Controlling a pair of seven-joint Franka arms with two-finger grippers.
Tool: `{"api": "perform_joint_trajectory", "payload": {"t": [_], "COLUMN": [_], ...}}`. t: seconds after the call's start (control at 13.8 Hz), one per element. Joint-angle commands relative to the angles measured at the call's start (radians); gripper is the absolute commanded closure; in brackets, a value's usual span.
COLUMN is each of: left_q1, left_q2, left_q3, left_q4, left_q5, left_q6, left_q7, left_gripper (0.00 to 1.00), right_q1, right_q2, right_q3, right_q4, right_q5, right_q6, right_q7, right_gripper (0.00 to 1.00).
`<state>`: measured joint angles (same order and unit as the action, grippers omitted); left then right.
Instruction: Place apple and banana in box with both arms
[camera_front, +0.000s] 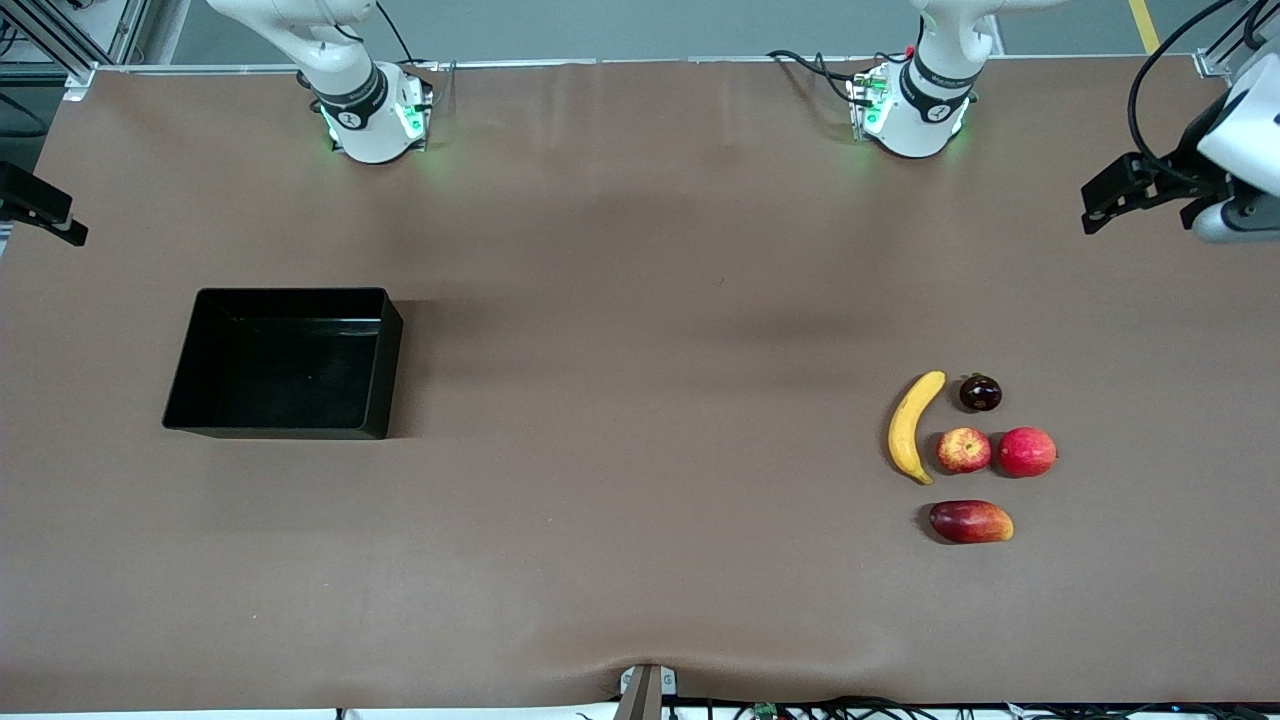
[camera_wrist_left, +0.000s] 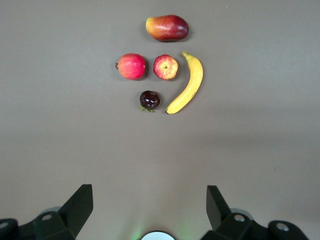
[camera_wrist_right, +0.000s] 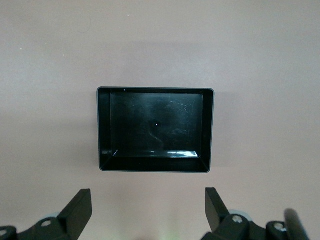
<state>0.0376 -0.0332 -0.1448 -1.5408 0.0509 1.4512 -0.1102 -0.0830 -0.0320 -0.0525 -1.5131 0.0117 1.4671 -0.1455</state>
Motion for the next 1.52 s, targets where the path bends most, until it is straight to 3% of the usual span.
{"api": "perform_joint_trajectory", "payload": {"t": [0.0,0.36,0.51,0.8,1.23,1.45], "left_q1": [0.013,0.038,0.039,0.05,0.047,0.051], "left_q2": [0.009,0.03,0.08,0.212,0.34,0.389], "left_q3": [-0.001,0.001,0.004,0.004,0.002,0.001], "left_q4": [-0.047,-0.232,-0.271,-0.277,-0.271,-0.26], "left_q5": [-0.003,-0.003,-0.005,-0.003,-0.003,-0.005], "left_q6": [0.05,0.289,0.383,0.506,0.577,0.601], "left_q7": [0.003,0.004,0.003,0.001,0.004,0.01], "left_gripper": [0.0,0.0,0.0,0.0,0.0,0.0], "right_q1": [-0.015,-0.018,-0.07,-0.193,-0.279,-0.279], "right_q2": [0.003,0.023,0.043,0.174,0.363,0.44], "right_q3": [0.01,0.01,0.007,0.007,0.006,0.011], "right_q4": [0.008,0.011,0.011,0.004,-0.074,-0.122], "right_q5": [0.005,-0.007,-0.006,0.01,0.016,0.03], "right_q6": [-0.008,-0.002,0.018,0.073,0.154,0.257], "right_q7": [0.012,0.006,0.007,0.0,-0.126,-0.14], "right_gripper": [0.0,0.0,0.0,0.0,0.0,0.0]}}
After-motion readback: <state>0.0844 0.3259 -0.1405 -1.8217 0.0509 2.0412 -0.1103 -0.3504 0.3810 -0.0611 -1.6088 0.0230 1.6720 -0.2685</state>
